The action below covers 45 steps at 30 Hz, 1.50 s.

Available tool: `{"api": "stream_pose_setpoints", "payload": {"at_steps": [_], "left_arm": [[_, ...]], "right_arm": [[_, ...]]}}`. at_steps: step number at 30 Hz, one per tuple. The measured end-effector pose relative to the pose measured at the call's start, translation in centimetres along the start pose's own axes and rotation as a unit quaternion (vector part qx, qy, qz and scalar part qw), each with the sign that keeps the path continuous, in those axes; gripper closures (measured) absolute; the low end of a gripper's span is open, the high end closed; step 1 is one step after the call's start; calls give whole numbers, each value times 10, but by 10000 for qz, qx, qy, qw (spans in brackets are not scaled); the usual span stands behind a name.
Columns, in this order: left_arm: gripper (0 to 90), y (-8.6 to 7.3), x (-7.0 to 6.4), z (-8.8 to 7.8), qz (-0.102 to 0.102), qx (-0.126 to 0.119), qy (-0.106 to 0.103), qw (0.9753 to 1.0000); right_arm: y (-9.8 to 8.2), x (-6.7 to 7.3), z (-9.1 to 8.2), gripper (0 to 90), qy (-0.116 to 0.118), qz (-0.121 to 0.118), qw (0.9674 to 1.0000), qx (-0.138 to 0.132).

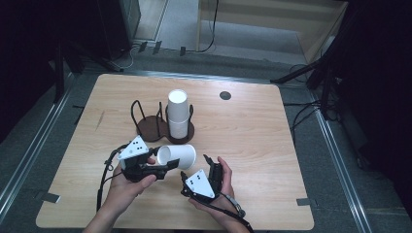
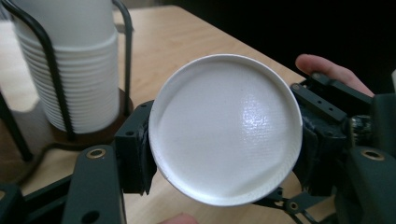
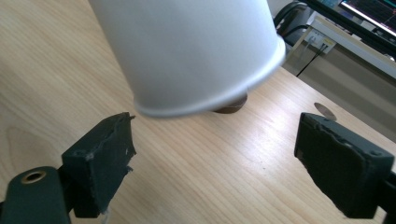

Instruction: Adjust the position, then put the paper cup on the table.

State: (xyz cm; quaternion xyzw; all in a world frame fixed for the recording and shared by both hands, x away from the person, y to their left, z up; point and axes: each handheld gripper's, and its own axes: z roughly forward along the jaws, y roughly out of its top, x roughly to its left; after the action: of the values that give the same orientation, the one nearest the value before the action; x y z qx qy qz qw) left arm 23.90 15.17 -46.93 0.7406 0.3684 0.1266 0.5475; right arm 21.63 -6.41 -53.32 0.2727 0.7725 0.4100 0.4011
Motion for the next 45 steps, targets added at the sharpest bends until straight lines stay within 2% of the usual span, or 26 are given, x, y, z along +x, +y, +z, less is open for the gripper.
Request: {"api": "stream_pose_setpoints", "payload": {"at_steps": [5,10,12,16,21,23,25,31,34,36,37,40,45], "left_arm": [[341,-1,-4,-2,270,-344,252,9987],[341,-5,-4,-1,477,-676,413,9957],[340,-7,-3,0,557,-773,458,9944],[340,-10,-2,3,594,-827,511,9935],[340,-13,0,4,566,-973,549,9921],[340,-14,1,4,536,-1042,519,9917],[341,-15,3,5,535,-1079,535,9913],[342,-16,5,5,522,-1163,602,9900],[341,-15,4,4,486,-1315,538,9887],[341,-15,3,4,505,-1347,540,9881],[341,-15,3,4,537,-1366,534,9877],[341,-16,2,5,580,-1452,554,9861],[341,-18,4,6,446,-1534,542,9857]], "right_arm": [[1,-4,-1,129,-5,111,9999,-9],[2,-8,-1,143,-88,272,9996,-19],[3,-10,-1,145,-31,413,9991,0],[5,-16,-2,180,-28,680,9977,-79],[5,-23,-2,192,-102,821,9965,-146],[5,-28,-3,187,40,1142,9933,-196],[5,-30,-4,182,91,1315,9910,-218],[3,-36,-3,174,174,1651,9857,-295],[3,-40,-4,156,184,1937,9805,-284],[3,-41,-4,140,171,1987,9795,-266],[3,-43,-5,127,164,2107,9772,-222],[6,-45,-7,93,145,2270,9736,-168],[9,-49,-10,34,178,2538,9671,-8]]}}
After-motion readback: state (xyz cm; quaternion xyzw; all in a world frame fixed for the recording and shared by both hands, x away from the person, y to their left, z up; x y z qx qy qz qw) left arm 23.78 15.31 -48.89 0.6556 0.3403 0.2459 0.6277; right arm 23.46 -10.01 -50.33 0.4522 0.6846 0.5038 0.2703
